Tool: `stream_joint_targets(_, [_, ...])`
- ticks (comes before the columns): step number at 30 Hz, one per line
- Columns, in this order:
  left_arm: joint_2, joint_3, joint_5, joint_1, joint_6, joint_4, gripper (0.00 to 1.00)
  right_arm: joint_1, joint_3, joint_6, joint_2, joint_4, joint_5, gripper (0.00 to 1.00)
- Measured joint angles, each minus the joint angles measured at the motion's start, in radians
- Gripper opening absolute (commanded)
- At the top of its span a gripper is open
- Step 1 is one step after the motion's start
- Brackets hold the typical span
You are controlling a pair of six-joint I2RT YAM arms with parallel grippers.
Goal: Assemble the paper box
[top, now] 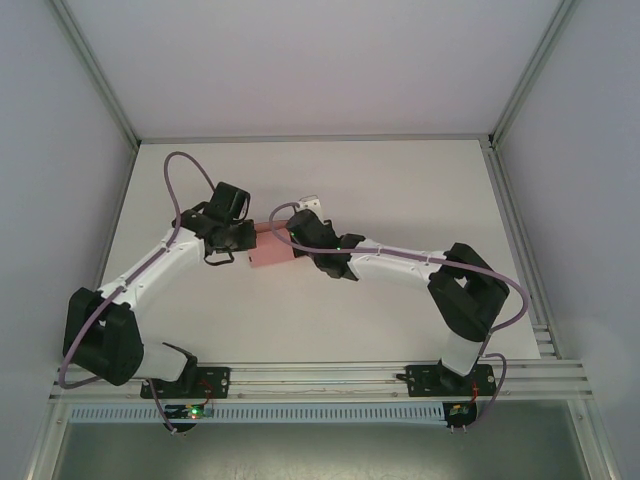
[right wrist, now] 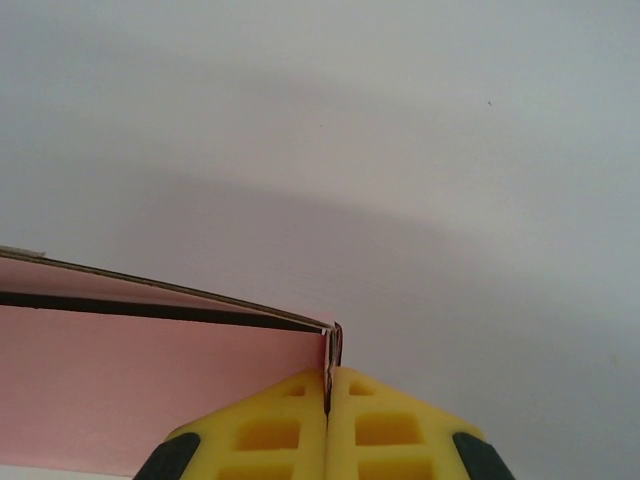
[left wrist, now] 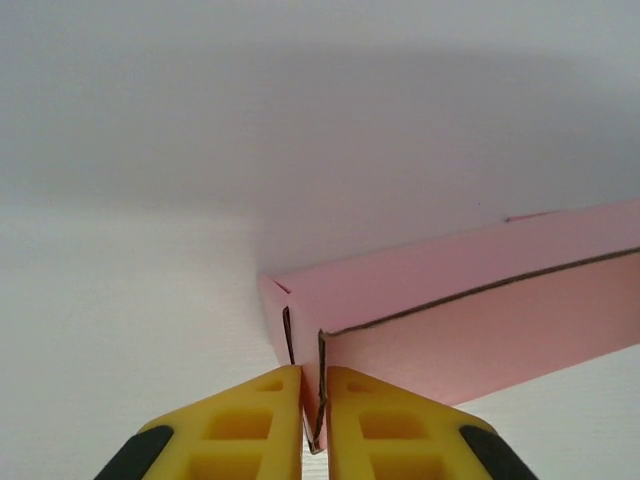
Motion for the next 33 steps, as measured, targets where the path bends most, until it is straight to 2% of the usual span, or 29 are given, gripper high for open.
stream_joint_targets(5, [0.022, 0.000, -0.024, 0.001, -0.064, 0.005, 0.03, 0.009, -0.008, 0.000, 0.000, 0.017, 0.003, 0.00])
stream_joint_targets(12, [0.002, -0.036, -0.036, 0.000, -0.080, 0.044, 0.09, 0.010, -0.025, 0.000, 0.000, 0.044, 0.008, 0.00])
stream_joint_targets(16, [-0.052, -0.124, -0.042, -0.006, -0.071, 0.125, 0.02, 0.015, -0.047, 0.000, -0.001, 0.080, 0.008, 0.00])
stream_joint_targets(18, [-0.085, -0.181, -0.050, -0.014, -0.058, 0.190, 0.05, 0.018, -0.063, -0.001, -0.001, 0.100, 0.010, 0.00])
stream_joint_targets(23, [-0.127, -0.263, -0.080, -0.029, -0.043, 0.298, 0.06, 0.023, -0.095, -0.010, -0.005, 0.155, 0.023, 0.00])
stream_joint_targets(30, [-0.172, -0.321, -0.076, -0.033, -0.065, 0.342, 0.27, 0.044, -0.159, -0.041, -0.017, 0.254, 0.068, 0.00])
stream_joint_targets(33, [-0.202, -0.322, -0.061, -0.034, -0.084, 0.296, 0.30, 0.049, -0.160, -0.049, -0.017, 0.254, 0.076, 0.00])
